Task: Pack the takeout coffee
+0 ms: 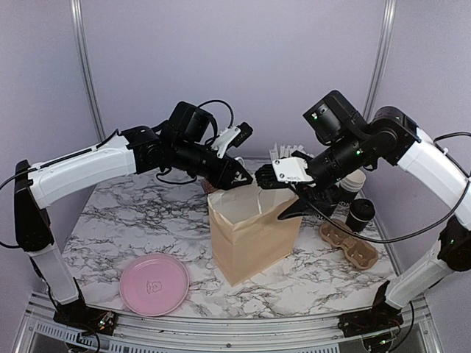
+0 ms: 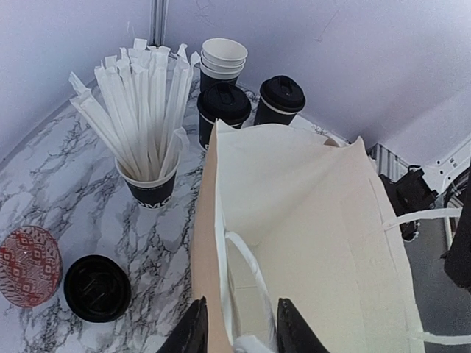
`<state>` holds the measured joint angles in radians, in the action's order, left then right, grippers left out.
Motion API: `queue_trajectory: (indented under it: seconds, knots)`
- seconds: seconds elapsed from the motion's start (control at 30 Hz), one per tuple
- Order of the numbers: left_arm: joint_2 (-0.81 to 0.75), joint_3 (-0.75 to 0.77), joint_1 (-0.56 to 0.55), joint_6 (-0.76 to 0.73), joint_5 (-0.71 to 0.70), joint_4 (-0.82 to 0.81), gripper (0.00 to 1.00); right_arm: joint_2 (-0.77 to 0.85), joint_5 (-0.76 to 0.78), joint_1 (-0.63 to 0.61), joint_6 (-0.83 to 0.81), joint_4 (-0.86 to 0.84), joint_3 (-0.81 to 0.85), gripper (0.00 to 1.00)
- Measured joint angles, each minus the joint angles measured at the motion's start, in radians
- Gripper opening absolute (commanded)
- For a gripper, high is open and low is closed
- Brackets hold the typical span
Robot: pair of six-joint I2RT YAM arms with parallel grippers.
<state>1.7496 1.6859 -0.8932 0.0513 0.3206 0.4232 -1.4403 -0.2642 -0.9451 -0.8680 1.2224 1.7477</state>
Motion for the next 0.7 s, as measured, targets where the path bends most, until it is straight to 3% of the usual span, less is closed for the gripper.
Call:
queue_trajectory:
  seconds: [0.33, 0.7]
  knots:
    - [0.051, 0.018, 0.007, 0.011, 0.053, 0.03, 0.03, 0.004, -0.048, 0.049, -0.016, 0.008, 0.025, 0.71]
    - [0.05, 0.04, 0.011, -0.037, 0.056, 0.085, 0.0, 0.074, -0.211, 0.294, -0.04, 0.039, 0.151, 0.73]
